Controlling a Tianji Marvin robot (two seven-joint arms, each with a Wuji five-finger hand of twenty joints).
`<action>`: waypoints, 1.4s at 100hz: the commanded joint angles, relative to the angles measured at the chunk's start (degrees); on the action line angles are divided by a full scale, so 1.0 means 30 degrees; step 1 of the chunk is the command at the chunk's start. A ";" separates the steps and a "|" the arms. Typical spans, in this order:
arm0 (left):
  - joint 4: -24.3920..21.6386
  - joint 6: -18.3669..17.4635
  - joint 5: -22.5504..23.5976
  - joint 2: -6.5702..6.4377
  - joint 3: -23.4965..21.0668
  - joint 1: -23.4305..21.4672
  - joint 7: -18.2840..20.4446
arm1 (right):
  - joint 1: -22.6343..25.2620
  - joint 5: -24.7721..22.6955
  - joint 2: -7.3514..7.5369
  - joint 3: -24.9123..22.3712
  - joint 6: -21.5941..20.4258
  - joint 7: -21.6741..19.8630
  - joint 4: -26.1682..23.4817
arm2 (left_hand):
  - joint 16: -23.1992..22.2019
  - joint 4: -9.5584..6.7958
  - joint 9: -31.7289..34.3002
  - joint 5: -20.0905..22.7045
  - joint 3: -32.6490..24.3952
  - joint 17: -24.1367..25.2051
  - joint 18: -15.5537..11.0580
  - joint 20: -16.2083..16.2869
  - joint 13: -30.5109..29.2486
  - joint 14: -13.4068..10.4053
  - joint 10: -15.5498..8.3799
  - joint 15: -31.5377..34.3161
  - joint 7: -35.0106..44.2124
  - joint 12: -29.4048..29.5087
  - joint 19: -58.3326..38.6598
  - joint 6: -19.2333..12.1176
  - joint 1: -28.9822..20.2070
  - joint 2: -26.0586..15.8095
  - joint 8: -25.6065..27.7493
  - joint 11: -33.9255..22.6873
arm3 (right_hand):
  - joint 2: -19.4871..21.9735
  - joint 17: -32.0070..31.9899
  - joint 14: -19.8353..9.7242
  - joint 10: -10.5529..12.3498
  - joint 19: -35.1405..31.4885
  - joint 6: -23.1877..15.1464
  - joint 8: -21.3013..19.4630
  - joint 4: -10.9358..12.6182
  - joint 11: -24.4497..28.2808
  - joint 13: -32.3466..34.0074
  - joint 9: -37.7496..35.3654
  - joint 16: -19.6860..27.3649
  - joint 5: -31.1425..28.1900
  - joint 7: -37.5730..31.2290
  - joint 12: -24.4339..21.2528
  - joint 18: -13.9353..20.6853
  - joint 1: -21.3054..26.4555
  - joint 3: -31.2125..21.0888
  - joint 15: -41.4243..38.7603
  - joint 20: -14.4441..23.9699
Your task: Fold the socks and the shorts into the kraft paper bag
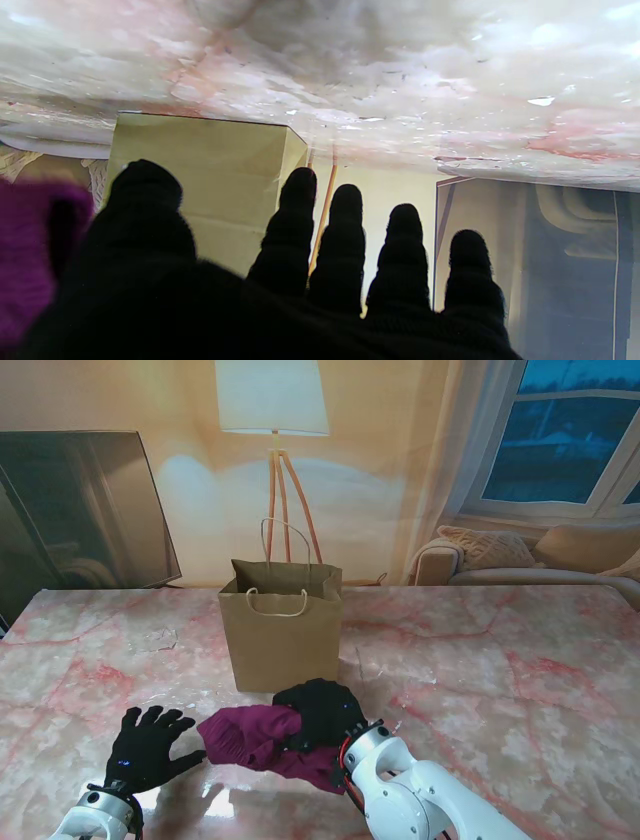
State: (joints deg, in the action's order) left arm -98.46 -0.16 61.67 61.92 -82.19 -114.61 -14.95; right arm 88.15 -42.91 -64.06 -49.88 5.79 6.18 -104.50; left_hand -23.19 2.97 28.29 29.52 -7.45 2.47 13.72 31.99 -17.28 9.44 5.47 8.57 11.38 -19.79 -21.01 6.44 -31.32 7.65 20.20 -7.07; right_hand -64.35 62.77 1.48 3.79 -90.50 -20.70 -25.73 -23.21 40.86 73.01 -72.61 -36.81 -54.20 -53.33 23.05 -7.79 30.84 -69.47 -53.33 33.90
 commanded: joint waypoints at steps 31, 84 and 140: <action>0.0378 -0.0175 -0.0153 0.0055 0.0129 0.0373 -0.0096 | -0.0919 0.0232 -0.0373 -0.1494 0.0739 0.0183 -0.2859 | 0.0234 -0.1135 -0.0431 -0.0207 0.0540 0.0253 0.0138 -0.0711 -0.0257 -0.0390 0.0227 -0.0286 -0.0424 0.0304 -0.0137 -0.0181 -0.0443 -0.0575 -0.0191 0.0413 | 0.0459 0.0511 0.0304 -0.0080 -0.0485 -0.1606 -0.0529 0.0492 -0.0218 0.0706 -0.0780 -0.0192 -0.1101 -0.1824 0.0411 0.1348 0.1134 -0.1161 -0.1093 -0.0577; 0.0889 -0.0618 -0.0296 0.0043 0.0108 0.0933 -0.0213 | -0.4455 0.1524 -0.1001 -0.1868 0.2934 0.0557 -0.3253 | 0.0466 -0.1178 -0.0335 -0.0120 0.0656 0.0361 -0.0120 -0.1239 -0.0290 -0.0625 0.0066 -0.0399 -0.0363 0.0481 0.0014 -0.0311 -0.0485 -0.0605 -0.0194 0.0448 | 0.0639 0.0480 0.0394 -0.0064 -0.0430 -0.1570 -0.0511 0.0627 -0.0386 0.0710 -0.0720 -0.0253 -0.0998 -0.1686 0.0541 0.1212 0.1299 -0.0900 -0.0812 -0.0491; 0.1568 -0.0871 -0.0614 0.0041 0.0060 0.1297 -0.0181 | -0.8744 0.1592 -0.1554 -0.0652 0.6042 0.0499 -0.0109 | 0.0575 -0.1213 -0.0245 -0.0015 0.0779 0.0642 -0.0133 -0.1420 -0.0160 -0.0750 0.0119 -0.0468 -0.0316 0.0502 0.0349 -0.0308 -0.0538 -0.0649 -0.0157 0.0431 | 0.1451 0.0461 0.0474 -0.0071 -0.0385 -0.1559 -0.0496 0.0896 -0.0430 0.0680 -0.0546 -0.0288 -0.0841 -0.1608 0.0651 0.1078 0.1417 -0.0503 -0.0513 -0.0373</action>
State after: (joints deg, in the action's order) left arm -93.86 -2.52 60.12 61.94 -82.04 -110.72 -15.64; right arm 62.65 -38.06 -68.00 -52.22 23.29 7.55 -105.86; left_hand -22.19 2.69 28.29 29.56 -6.82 3.59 12.98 28.28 -18.10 8.38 5.47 8.57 11.36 -19.00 -20.91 5.64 -31.33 7.65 20.20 -6.94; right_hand -63.59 62.78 1.54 3.66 -90.50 -21.21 -25.74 -23.15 40.11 73.02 -72.63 -36.81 -54.22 -53.34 24.38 -7.79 31.36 -69.35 -53.35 33.89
